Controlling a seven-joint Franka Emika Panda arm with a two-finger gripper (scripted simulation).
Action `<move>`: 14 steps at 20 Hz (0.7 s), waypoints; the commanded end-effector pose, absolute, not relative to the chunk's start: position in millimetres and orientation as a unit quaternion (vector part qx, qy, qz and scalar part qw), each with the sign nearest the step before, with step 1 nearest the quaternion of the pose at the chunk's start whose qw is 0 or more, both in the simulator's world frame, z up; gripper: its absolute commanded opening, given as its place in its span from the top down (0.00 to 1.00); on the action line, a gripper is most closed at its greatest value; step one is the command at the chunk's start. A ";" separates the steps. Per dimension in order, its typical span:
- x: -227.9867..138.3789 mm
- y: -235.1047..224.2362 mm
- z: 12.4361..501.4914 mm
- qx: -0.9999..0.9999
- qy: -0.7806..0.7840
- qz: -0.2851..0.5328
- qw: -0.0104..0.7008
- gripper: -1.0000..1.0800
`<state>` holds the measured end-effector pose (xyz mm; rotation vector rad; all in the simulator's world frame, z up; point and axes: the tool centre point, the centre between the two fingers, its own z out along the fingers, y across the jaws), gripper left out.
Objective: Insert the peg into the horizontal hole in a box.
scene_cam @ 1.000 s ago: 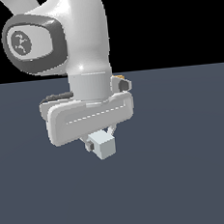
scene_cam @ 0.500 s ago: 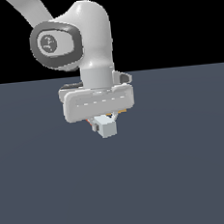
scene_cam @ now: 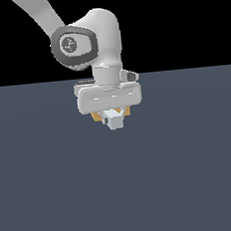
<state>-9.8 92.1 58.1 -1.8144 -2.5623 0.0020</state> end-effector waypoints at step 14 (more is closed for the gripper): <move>0.8 112.4 61.1 -0.598 -0.802 0.001 0.001 1.00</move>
